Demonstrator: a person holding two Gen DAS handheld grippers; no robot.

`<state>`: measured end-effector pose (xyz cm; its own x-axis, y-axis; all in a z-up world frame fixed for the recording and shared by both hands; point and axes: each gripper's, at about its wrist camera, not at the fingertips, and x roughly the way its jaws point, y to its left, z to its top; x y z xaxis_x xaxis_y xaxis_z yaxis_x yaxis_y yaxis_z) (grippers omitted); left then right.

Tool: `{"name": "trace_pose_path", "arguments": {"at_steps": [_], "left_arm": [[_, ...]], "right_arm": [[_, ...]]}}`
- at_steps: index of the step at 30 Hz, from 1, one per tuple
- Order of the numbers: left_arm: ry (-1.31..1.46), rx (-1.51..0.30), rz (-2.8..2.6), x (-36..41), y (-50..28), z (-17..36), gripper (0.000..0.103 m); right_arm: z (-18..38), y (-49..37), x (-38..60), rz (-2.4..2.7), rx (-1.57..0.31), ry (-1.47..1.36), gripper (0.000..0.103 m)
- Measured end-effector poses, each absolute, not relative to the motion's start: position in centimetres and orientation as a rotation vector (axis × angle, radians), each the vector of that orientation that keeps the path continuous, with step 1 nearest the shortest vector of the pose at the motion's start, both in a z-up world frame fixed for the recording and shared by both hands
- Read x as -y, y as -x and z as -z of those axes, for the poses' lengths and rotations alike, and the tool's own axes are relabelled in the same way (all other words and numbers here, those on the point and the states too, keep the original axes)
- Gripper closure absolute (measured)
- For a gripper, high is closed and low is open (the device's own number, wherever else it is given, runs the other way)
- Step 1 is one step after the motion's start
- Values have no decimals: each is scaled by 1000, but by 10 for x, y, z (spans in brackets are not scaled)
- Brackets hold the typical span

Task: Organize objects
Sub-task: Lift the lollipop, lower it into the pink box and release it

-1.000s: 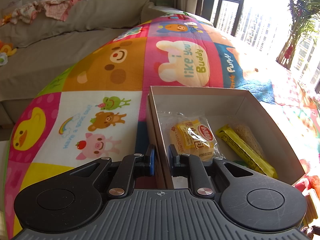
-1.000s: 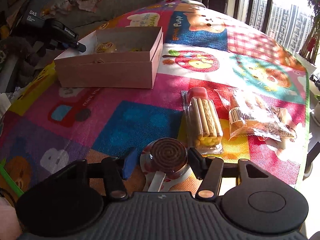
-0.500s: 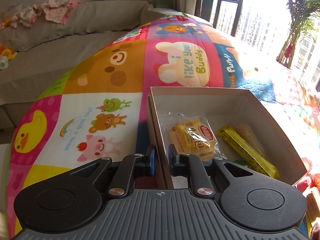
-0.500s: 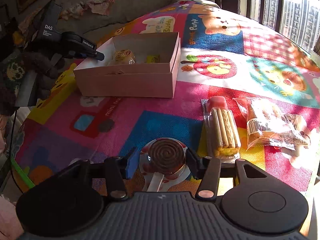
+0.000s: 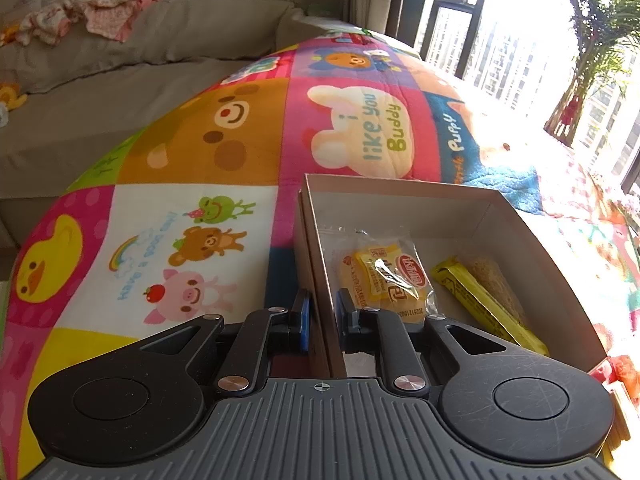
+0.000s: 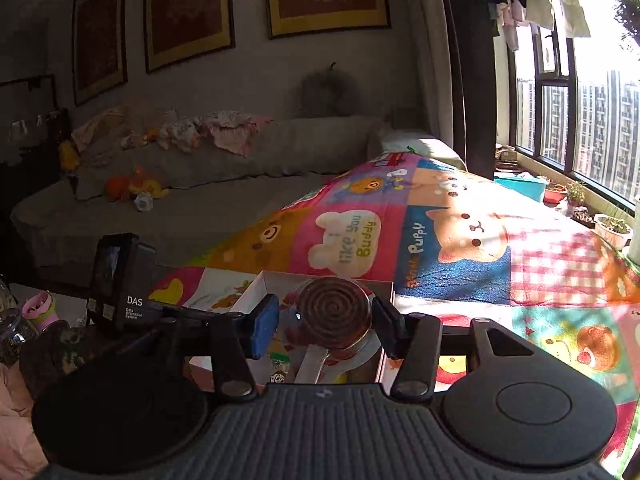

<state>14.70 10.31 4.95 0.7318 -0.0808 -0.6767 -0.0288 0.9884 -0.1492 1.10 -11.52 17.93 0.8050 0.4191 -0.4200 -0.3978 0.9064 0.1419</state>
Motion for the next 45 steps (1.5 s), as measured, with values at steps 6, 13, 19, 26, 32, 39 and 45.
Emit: {"name": "trace_pose_path", "arguments": {"at_steps": [6, 13, 19, 26, 32, 39, 45], "left_arm": [[179, -756, 44, -107, -150, -50, 87], [188, -760, 47, -109, -150, -50, 87], [192, -756, 40, -109, -150, -49, 87], [186, -752, 29, -105, -148, -50, 87], [185, -753, 30, -104, -148, -50, 87], [182, -753, 30, -103, -147, -51, 87], [201, -753, 16, -102, -148, -51, 87]], "right_arm": [[-160, -78, 96, -381, -504, -244, 52], [-103, -112, 76, -417, -690, -481, 48], [-105, -92, 102, -360, -633, -384, 44], [-111, -44, 160, -219, -554, -147, 37], [-102, -1, 198, -135, -611, -20, 37], [-100, 8, 141, -377, -624, 79, 57], [-96, -46, 73, -594, -737, -13, 66]]}}
